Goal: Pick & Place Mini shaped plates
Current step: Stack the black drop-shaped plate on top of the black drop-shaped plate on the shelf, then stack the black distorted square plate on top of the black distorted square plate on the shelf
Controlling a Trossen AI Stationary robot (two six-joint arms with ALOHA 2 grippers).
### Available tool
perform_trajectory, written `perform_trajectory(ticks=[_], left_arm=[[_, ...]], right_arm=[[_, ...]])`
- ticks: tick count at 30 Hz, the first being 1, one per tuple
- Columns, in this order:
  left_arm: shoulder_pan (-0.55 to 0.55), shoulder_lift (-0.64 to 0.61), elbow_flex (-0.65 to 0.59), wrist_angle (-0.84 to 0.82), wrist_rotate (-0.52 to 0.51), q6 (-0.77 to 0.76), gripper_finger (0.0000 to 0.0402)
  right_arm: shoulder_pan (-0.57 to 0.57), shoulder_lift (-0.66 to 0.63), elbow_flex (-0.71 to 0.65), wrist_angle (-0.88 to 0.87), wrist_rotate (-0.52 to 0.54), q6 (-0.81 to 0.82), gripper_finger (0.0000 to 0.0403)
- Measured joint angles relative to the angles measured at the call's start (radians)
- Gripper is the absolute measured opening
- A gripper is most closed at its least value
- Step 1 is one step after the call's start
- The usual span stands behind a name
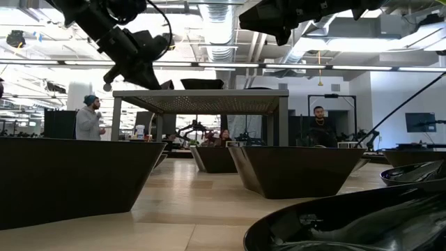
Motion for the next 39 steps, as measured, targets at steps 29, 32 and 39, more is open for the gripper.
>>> perform_trajectory(ticks=[29,32,39], left_arm=[[0.02,-0.007,0.0,0.054,0.0,0.078,0.0072],[-0.003,-0.076,0.0,0.053,0.034,0.115,0.0082],[-0.116,-0.271,0.0,0.061,0.172,0.192,0.0077]], right_arm=[[0.042,0.066,0.0,0.063,-0.002,0.0,0.0102],[0.082,0.066,0.005,0.062,-0.003,-0.001,0.0102],[0.179,0.141,0.092,0.03,-0.003,-0.015,0.0102]])
